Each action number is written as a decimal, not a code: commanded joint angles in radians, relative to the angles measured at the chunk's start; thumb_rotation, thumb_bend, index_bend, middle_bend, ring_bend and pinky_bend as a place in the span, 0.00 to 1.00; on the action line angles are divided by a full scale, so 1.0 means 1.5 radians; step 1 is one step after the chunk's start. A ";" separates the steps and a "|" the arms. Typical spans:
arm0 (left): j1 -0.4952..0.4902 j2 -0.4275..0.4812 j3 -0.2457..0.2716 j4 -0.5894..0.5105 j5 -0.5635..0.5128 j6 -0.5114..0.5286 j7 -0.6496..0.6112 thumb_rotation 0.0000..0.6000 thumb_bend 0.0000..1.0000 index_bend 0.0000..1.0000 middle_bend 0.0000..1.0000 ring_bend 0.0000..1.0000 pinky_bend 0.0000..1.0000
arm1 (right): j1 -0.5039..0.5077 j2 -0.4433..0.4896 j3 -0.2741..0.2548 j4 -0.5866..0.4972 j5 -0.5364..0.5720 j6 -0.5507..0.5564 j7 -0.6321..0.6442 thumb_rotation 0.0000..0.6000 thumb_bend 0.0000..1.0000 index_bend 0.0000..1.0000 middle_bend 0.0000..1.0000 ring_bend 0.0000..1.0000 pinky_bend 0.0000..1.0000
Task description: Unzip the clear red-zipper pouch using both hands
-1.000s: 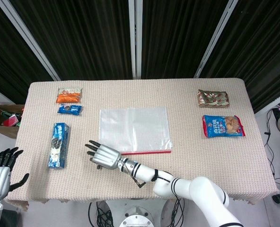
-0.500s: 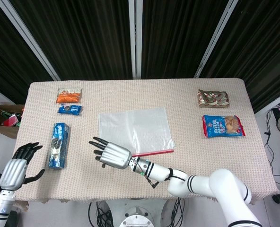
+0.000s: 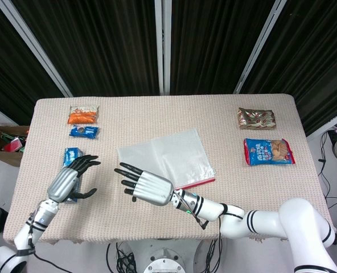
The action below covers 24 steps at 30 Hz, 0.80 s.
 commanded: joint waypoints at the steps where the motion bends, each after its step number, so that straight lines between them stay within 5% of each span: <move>1: -0.036 -0.021 -0.003 0.010 0.015 -0.022 -0.029 1.00 0.24 0.22 0.10 0.06 0.11 | -0.003 0.003 0.003 -0.006 -0.003 0.005 -0.005 1.00 0.55 1.00 0.32 0.04 0.00; 24: -0.126 -0.080 0.026 0.002 0.004 -0.063 -0.105 1.00 0.21 0.35 0.10 0.06 0.11 | -0.005 -0.012 0.020 0.019 -0.026 0.033 0.032 1.00 0.55 1.00 0.32 0.03 0.00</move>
